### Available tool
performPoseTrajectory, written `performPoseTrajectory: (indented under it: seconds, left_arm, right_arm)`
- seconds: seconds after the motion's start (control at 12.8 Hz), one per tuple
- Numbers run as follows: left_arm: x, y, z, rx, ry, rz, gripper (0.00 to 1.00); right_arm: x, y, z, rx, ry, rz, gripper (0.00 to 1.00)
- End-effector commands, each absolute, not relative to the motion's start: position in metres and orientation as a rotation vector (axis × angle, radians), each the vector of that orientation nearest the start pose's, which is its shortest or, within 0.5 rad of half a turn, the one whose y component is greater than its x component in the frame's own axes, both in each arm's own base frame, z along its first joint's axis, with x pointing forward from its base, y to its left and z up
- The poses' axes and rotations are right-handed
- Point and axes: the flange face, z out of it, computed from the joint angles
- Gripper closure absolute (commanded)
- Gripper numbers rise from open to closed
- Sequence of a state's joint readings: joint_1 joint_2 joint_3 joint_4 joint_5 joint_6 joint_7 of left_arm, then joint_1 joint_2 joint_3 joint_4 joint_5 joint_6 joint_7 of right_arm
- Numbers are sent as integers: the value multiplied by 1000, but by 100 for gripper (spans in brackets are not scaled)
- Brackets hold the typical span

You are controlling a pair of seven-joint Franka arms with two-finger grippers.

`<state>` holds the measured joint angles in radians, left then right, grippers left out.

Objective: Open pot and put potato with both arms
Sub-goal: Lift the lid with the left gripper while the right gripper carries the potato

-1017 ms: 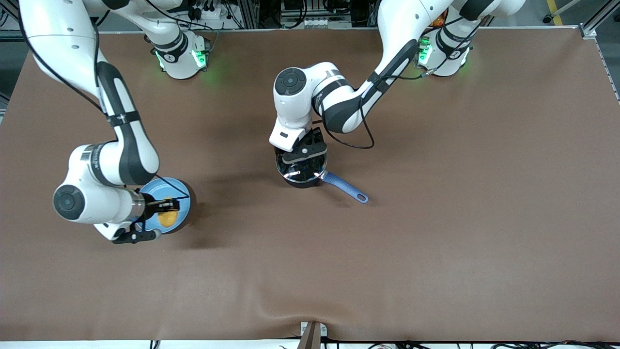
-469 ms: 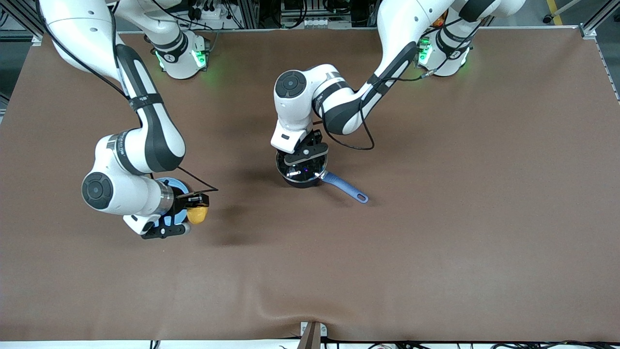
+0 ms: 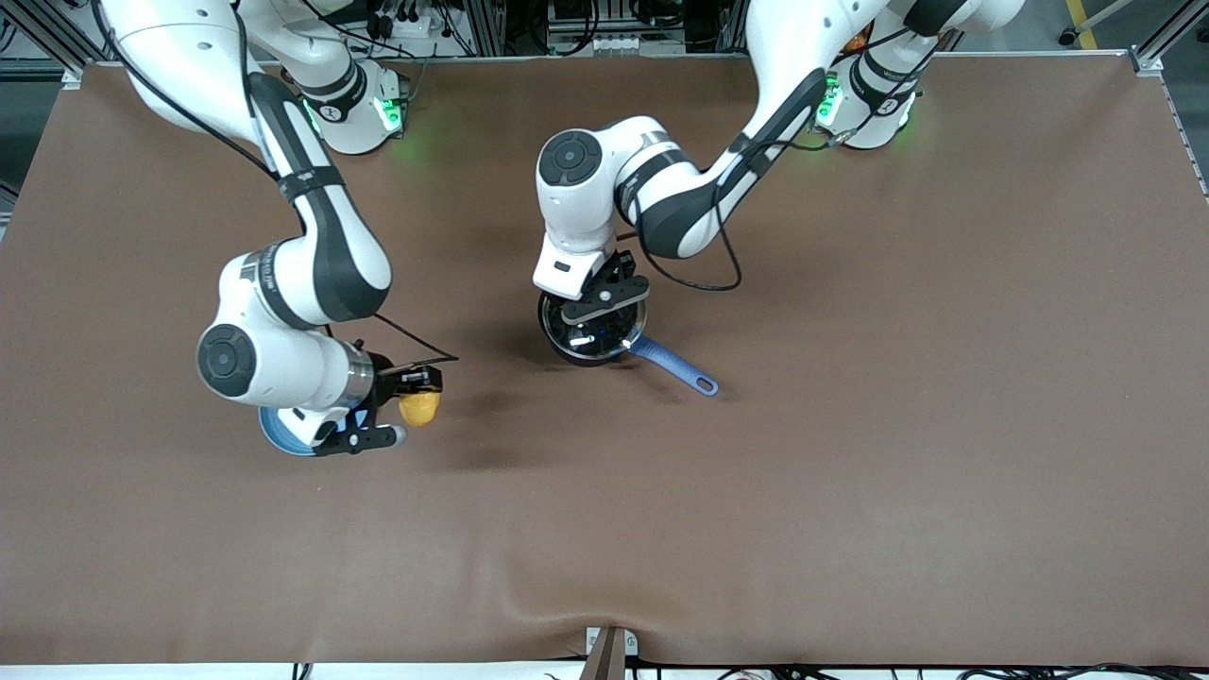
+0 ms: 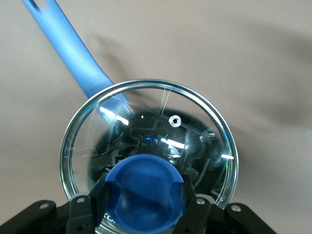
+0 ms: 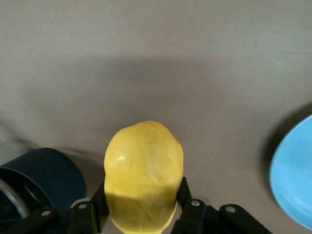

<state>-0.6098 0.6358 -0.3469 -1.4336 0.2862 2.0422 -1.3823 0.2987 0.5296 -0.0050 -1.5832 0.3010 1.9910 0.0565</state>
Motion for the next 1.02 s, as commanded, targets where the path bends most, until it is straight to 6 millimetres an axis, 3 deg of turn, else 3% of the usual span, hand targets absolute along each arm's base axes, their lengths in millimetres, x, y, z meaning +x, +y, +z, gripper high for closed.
performPoseTrajectory:
  seconds: [0.0, 0.16, 0.39, 0.78, 0.94]
  left_arm:
    - [487, -508, 401, -3098, -532, -108, 100]
    - [515, -467, 430, -3118, -478, -95, 100]
    - [563, -382, 449, -3132, -363, 11, 100]
    - [611, -253, 409, -3098, -238, 121, 100]
    - [615, -223, 391, -3095, -169, 143, 100]
  right_arm:
    - [636, 229, 332, -2842, -83, 245, 100]
    - [627, 255, 334, -2818, -72, 260, 100]
    - [594, 337, 336, -2853, -37, 244, 100]
    - [538, 423, 329, -2981, -5, 180, 100]
    - [515, 446, 318, -3039, -14, 159, 100]
